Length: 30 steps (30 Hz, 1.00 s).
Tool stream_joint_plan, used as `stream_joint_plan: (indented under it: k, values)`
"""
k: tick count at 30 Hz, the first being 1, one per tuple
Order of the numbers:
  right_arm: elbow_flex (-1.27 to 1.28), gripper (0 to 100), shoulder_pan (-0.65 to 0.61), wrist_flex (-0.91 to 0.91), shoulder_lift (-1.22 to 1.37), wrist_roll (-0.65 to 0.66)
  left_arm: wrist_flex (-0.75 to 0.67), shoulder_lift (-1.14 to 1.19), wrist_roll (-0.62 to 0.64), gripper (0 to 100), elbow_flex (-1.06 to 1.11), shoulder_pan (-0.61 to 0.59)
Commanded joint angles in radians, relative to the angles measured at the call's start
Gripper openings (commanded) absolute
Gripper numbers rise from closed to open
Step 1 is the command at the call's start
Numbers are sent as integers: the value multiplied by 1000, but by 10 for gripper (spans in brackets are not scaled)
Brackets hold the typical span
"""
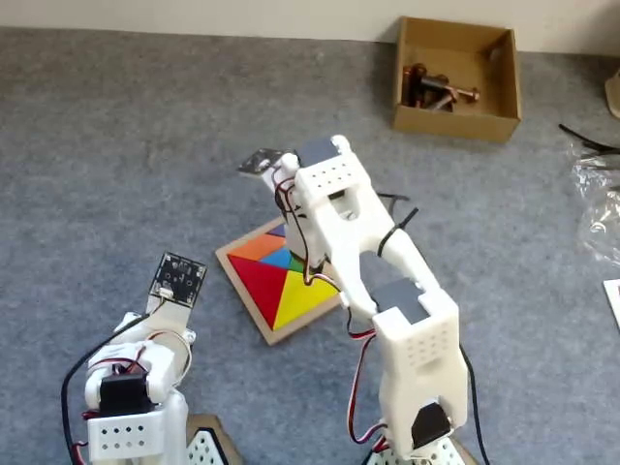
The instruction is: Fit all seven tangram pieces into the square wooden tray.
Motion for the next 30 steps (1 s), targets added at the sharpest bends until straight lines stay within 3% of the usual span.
stream_joint_plan:
  k: [1, 10, 17, 22, 30]
  values:
    - [-59, 88, -12, 13, -22, -6, 8, -8, 11, 14, 21, -4]
    - [-157, 84, 19, 127, -27, -8, 8, -8, 11, 14, 21, -4]
    - [-232, 4, 117, 128, -27, -69, 8, -8, 11, 14, 21, -4]
    - [-239, 5, 203, 130, -33, -69, 8, -8, 11, 14, 21, -4]
    - [-196, 5, 309, 128, -335, -69, 8, -8, 11, 14, 21, -4]
